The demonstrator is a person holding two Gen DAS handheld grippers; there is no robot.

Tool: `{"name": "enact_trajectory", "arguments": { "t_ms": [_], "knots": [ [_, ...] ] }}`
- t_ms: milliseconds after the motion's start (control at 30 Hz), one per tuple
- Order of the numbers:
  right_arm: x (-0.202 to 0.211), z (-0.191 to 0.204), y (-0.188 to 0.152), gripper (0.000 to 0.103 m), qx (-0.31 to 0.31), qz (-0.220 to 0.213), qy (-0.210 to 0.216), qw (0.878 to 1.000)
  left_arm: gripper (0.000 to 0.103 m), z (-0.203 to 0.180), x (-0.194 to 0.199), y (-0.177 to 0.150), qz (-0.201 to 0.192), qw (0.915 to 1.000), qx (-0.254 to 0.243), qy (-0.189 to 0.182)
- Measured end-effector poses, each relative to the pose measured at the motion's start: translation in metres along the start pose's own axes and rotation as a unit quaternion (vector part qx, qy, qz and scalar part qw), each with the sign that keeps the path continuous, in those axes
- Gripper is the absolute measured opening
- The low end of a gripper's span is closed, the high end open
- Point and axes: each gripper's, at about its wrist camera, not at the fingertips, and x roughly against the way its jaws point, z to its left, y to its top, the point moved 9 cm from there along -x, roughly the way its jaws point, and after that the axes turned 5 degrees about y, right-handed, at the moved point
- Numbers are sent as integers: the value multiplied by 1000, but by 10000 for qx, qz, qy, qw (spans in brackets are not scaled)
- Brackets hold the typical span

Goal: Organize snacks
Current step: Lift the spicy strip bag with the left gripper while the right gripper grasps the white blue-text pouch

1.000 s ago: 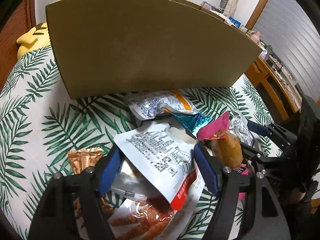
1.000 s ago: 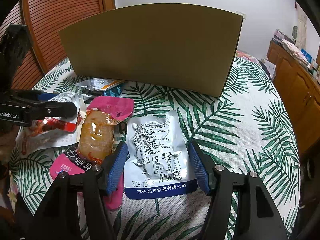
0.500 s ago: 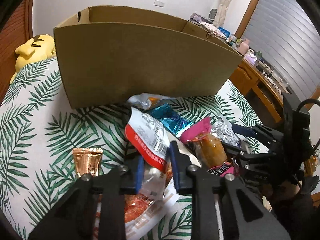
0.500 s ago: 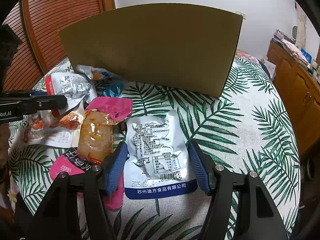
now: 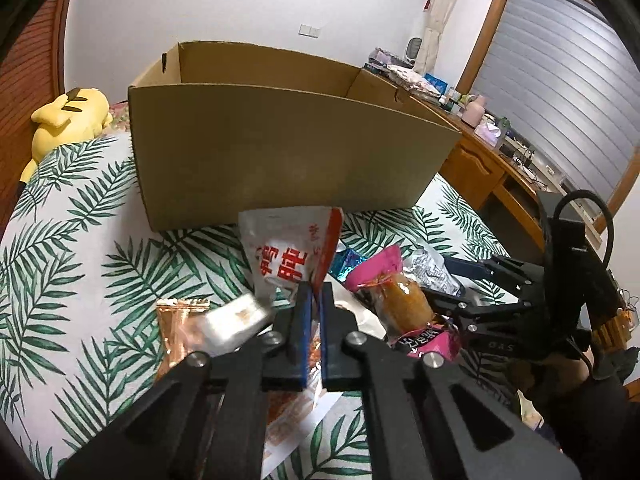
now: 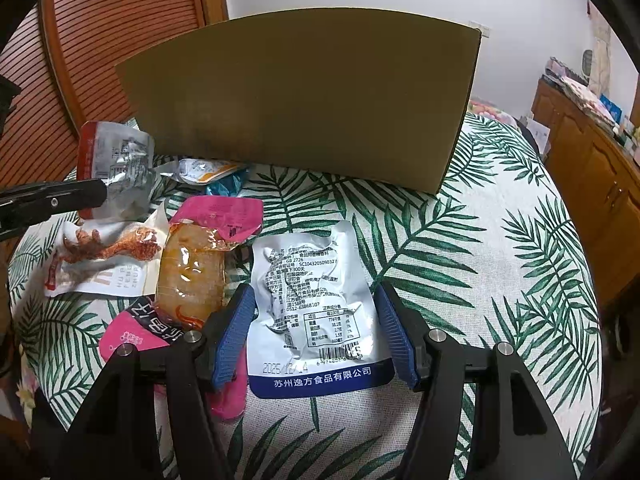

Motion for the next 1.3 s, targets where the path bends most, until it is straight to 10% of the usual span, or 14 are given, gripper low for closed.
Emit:
{"name": "enact_trajectory", "arguments": {
  "t_ms": [1300],
  "knots": [
    [55,5,6,62,-52,-390,374,9985,0,-7,29,5,-310,9994,-158,-24]
  ]
}}
